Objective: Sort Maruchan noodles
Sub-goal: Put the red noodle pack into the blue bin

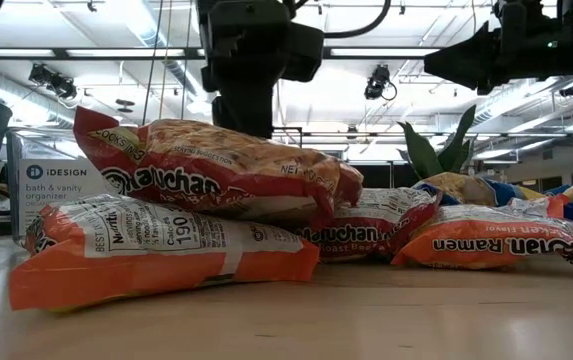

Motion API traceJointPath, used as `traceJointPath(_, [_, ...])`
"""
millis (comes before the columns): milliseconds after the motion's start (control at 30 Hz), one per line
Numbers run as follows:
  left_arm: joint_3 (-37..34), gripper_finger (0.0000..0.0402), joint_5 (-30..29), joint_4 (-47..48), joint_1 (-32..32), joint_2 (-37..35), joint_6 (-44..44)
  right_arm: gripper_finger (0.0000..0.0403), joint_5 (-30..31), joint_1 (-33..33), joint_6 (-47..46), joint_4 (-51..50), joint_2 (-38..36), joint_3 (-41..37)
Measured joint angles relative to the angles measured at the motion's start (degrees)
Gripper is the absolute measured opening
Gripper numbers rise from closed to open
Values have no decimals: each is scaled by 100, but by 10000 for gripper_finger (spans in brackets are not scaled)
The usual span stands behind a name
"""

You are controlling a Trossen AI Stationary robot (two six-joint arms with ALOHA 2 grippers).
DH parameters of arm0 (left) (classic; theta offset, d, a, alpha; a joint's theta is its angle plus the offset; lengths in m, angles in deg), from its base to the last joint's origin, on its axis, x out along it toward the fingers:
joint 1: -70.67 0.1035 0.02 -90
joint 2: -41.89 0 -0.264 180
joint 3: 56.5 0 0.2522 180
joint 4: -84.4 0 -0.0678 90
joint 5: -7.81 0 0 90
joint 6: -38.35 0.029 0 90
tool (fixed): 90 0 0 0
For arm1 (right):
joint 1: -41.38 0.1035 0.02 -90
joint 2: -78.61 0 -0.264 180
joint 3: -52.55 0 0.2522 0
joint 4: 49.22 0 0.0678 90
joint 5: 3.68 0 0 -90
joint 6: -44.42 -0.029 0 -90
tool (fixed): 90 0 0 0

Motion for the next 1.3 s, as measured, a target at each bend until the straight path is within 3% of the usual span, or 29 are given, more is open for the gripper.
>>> traceJointPath(233, [-1, 313, -214, 236, -130, 21, -59, 170, -3, 0, -49, -8, 20, 0])
traceJointPath(467, [-7, 305, 361, 217, -16, 296, -47, 170, -9, 2, -99, -7, 49, 0])
traceJointPath(667, [-6, 258, 573, 216, 109, 319, 1, 170, 0, 0, -134, 7, 101, 0])
traceJointPath(1033, [40, 136, 556, 308, 221, 319, 262, 170, -10, 0, -111, 74, 115, 2])
traceJointPath(1300, [40, 95, 587, 336, 269, 317, 384, 170, -10, 0, -95, 76, 115, 2])
